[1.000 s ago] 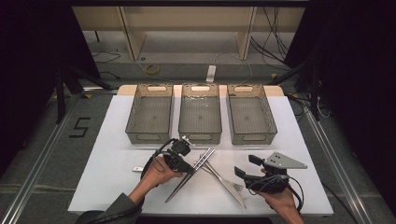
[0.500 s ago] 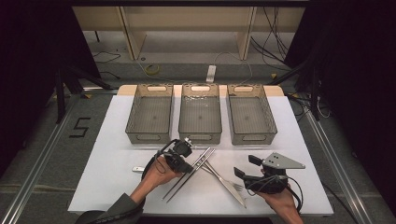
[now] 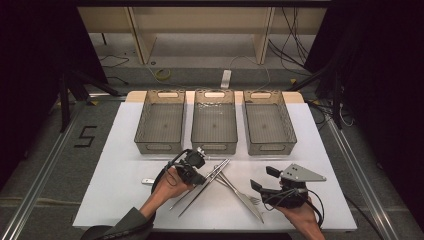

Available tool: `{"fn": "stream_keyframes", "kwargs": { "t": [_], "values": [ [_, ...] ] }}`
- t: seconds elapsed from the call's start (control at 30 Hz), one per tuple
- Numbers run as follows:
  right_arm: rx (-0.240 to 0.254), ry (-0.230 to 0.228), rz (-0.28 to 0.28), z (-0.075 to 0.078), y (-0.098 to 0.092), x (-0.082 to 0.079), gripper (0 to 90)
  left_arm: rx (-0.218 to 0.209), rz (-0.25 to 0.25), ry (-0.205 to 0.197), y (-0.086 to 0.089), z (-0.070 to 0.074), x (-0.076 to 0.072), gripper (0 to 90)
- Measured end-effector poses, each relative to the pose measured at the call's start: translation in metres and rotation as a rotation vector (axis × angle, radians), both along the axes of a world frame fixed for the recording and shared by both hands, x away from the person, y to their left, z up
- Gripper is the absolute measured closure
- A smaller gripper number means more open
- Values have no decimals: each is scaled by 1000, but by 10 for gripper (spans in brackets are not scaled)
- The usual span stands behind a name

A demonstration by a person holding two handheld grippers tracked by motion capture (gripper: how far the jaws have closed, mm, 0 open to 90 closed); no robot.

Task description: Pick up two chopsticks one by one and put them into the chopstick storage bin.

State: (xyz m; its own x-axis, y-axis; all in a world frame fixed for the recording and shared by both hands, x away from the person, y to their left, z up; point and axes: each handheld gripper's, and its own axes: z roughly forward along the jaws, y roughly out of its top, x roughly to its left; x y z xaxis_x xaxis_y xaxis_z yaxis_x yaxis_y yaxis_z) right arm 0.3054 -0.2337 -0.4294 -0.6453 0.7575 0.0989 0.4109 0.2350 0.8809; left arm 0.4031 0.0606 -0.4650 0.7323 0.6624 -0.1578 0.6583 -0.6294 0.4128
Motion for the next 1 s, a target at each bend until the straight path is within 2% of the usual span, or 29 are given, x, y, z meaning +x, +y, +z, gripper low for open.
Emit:
{"fn": "stream_keyframes", "kwargs": {
  "t": [0.1, 0.37, 0.67, 0.87, 1.0],
  "values": [
    [0, -1, -1, 0, -1, 0, 280, -13, 20, -14, 6, 5, 1, 851],
    [0, -2, 1, 0, -1, 0, 281, -58, 18, -50, 15, 26, -2, 853],
    [5, 2, -1, 0, -2, 0, 281, -136, 32, -88, 29, 54, -4, 854],
    [9, 5, -1, 0, -2, 0, 280, -194, 48, -111, 45, 68, 3, 854],
    [14, 2, 0, 0, -3, 0, 280, -236, 81, -96, 58, 69, 12, 854]
  ]
}}
